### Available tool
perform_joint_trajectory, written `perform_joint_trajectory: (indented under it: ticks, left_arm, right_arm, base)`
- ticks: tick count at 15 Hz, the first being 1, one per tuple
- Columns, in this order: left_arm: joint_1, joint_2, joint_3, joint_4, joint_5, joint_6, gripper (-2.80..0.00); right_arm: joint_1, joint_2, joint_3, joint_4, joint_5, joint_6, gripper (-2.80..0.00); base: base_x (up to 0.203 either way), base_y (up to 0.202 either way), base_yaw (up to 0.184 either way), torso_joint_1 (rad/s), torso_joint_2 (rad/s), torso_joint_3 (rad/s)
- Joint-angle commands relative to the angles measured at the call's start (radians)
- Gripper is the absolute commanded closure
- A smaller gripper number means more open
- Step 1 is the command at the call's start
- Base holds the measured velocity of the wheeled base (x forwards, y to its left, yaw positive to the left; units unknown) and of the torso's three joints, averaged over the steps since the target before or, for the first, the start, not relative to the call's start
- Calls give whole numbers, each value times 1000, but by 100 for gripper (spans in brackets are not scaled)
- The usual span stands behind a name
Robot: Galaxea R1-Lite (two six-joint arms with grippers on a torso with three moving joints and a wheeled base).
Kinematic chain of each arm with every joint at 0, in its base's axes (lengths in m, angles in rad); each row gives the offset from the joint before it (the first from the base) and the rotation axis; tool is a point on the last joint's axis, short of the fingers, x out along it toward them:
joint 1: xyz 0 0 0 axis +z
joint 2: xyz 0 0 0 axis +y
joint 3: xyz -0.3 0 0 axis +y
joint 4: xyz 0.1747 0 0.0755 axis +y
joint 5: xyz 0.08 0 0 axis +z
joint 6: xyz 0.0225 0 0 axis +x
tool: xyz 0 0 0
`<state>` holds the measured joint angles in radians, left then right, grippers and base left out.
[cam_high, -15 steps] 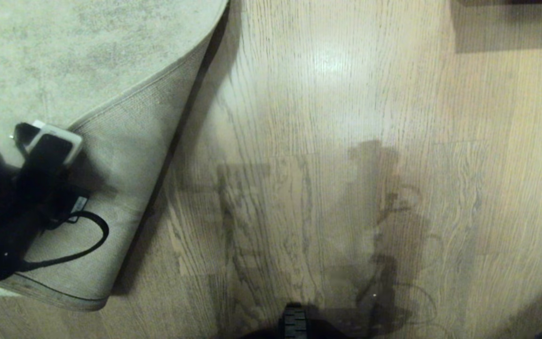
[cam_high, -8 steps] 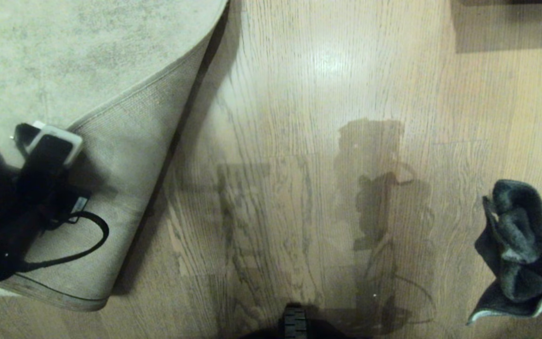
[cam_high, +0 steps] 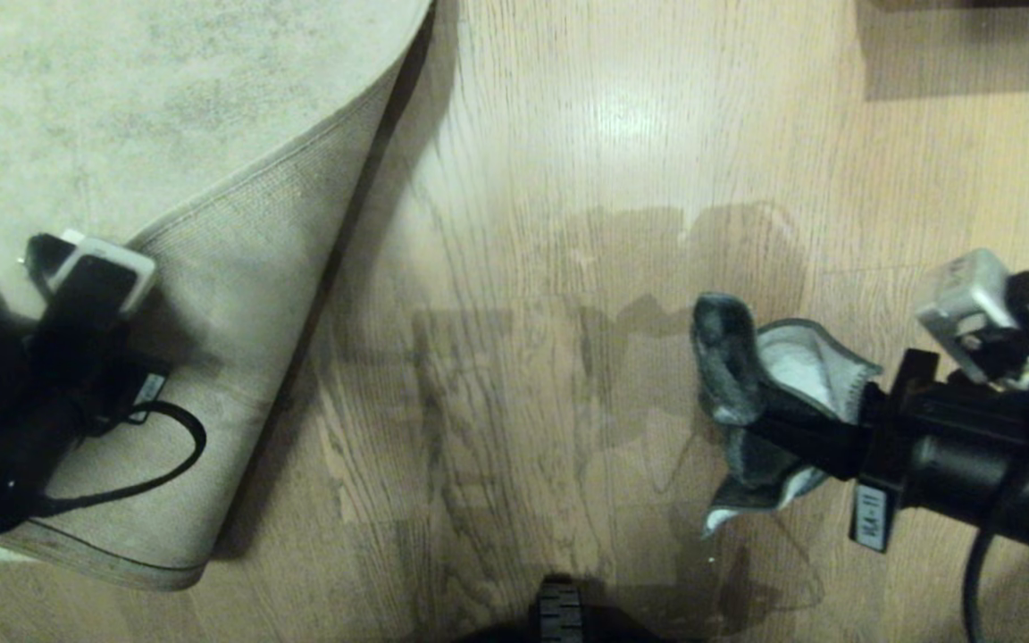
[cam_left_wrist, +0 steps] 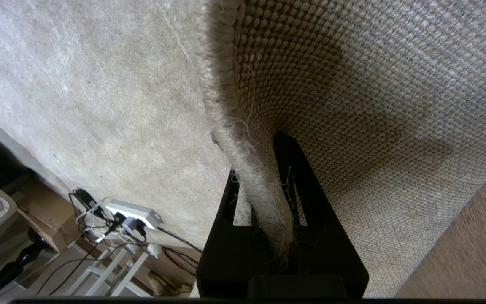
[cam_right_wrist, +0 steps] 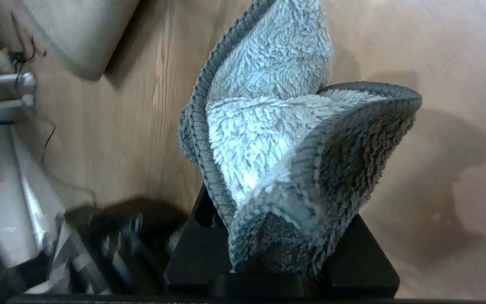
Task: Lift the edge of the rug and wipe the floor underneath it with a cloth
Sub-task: Wipe the floor under the carpet with a rag
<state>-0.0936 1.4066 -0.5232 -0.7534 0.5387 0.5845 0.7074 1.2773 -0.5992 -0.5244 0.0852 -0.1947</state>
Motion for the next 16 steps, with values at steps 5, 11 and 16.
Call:
perform_joint_trajectory:
  ticks: [5,11,16]
  left_arm:
    - [0,-7,2,-4,3,3,0]
    - [2,-6,1,-5,9,2,0]
    - [2,-5,2,-4,14,2,0]
  right_arm:
    - [233,443,-160,-361,-179,4,0]
    - [301,679,-352,-507,-240,35,0]
    - [326,868,-472,-642,-302,83,0]
  base:
    - [0,0,0,0,0,0]
    - [0,0,0,0,0,0]
    - [0,0,0,0,0,0]
